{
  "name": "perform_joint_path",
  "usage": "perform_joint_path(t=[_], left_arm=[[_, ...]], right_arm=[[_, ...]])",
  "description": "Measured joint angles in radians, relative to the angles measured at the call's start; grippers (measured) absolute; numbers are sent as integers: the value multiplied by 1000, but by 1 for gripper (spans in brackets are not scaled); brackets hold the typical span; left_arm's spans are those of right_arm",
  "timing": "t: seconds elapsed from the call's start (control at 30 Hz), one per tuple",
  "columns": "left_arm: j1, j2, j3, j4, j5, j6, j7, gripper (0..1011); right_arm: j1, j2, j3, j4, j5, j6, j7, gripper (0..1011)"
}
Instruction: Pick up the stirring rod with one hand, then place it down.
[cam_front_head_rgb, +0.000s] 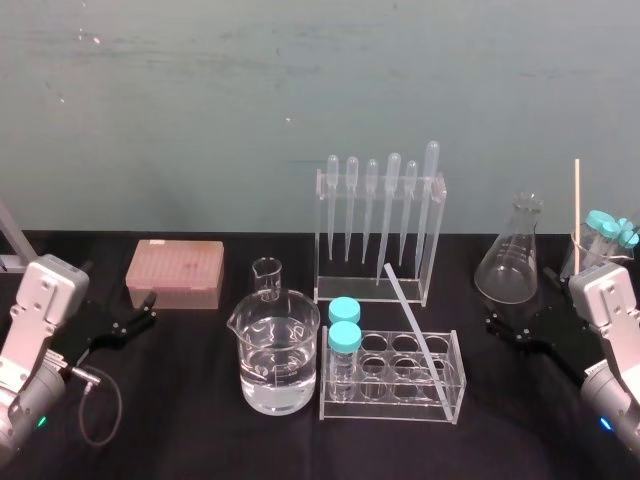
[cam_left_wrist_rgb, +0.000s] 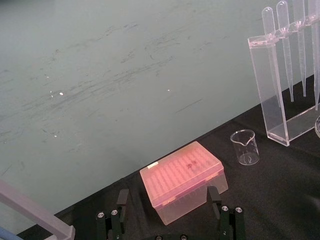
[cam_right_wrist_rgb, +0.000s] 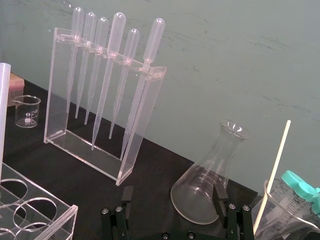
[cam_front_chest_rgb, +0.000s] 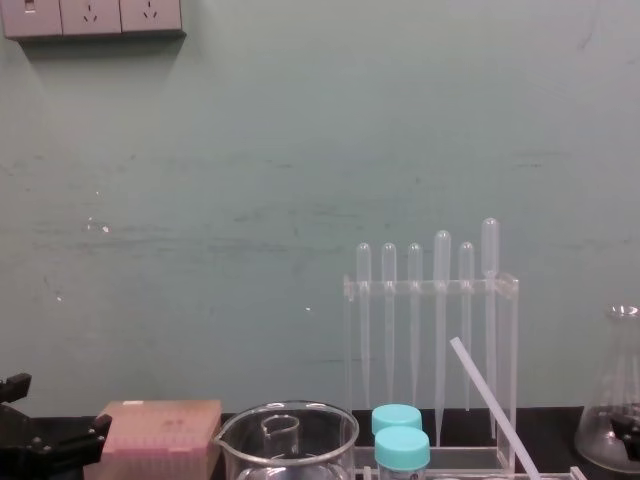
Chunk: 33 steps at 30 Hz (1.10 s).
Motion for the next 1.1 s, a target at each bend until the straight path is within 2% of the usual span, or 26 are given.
perform_joint_path(t=[0.33, 0.4, 0.6, 0.63, 0.73, 0.8, 0.87, 0.9, 0.93, 1.03, 1.07, 1.1], left_arm=[[0, 0, 0, 0, 0, 0, 0, 1000], [0, 0, 0, 0, 0, 0, 0, 1000], [0, 0, 0, 0, 0, 0, 0, 1000], [0, 0, 0, 0, 0, 0, 0, 1000], [0, 0, 0, 0, 0, 0, 0, 1000], [0, 0, 0, 0, 0, 0, 0, 1000], [0, 0, 0, 0, 0, 0, 0, 1000], [0, 0, 0, 0, 0, 0, 0, 1000], [0, 0, 0, 0, 0, 0, 0, 1000], [0, 0, 0, 0, 0, 0, 0, 1000], [0, 0, 0, 0, 0, 0, 0, 1000], [0, 0, 0, 0, 0, 0, 0, 1000]], right_arm=[[-1, -1, 2, 0, -5, -3, -2, 1000], [-6, -4, 8, 0, -18, -21, -11, 1000], [-27, -7, 46, -21, -23, -141, -8, 1000], [-31, -5, 52, -30, -17, -177, 10, 1000], [-32, 1, 52, -42, -12, -238, 55, 1000], [-22, 7, 39, -47, -9, -301, 121, 1000], [-18, 7, 34, -47, -7, -312, 142, 1000], [-5, 7, 22, -43, 7, -328, 184, 1000], [9, 3, 11, -34, 33, -335, 237, 1000], [33, -5, -7, -18, 82, -333, 315, 1000], [51, -10, -17, -3, 119, -323, 372, 1000], [59, -14, -22, 5, 137, -314, 400, 1000]])
